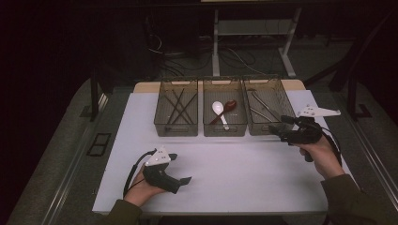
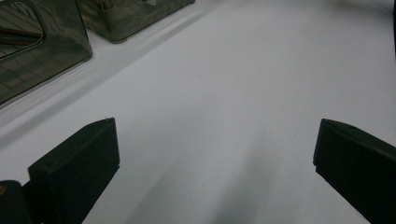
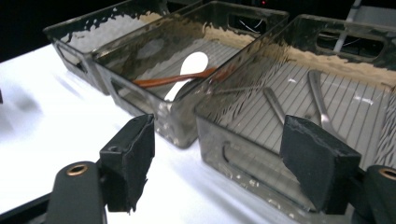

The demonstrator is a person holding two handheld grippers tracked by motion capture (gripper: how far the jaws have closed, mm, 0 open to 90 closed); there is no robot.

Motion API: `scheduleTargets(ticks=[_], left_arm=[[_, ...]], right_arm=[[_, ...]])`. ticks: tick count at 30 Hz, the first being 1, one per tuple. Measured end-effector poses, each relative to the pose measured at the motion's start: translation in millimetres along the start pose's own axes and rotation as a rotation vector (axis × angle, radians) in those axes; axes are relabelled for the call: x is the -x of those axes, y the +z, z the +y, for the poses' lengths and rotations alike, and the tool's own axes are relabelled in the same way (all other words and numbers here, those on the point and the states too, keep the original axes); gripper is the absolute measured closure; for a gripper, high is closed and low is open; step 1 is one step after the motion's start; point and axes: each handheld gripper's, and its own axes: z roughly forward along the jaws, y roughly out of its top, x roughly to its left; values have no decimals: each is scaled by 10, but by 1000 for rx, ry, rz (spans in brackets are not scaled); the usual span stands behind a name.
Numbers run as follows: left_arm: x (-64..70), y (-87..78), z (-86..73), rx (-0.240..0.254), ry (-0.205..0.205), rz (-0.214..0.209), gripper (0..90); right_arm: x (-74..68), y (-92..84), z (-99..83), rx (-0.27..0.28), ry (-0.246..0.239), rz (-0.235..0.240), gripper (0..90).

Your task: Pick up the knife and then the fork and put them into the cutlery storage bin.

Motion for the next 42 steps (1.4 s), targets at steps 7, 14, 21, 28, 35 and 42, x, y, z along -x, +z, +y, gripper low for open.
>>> scheduleTargets(ticks=[7,14,21,28,35,42], left_arm=[[2,3,2,0,2,-1,0],[3,7,3,-1,4,-2,0],[5,5,3,-3,8,-4,0],[12,2,5,-3,9,-5,0],[12,-1,7,-4,10,-5,0],[13,-6,10,1,5,-6,0]], right_arm=[[-77,-37,-182,-24,-1,24,232],[-120,-53,-337,-50,-2,27,184],[-193,-103,-497,-37,-5,30,176],[-283,-139,-605,-32,-11,36,171],[-354,-193,-701,-37,-21,44,171],[-389,-254,-777,-39,-13,42,171]])
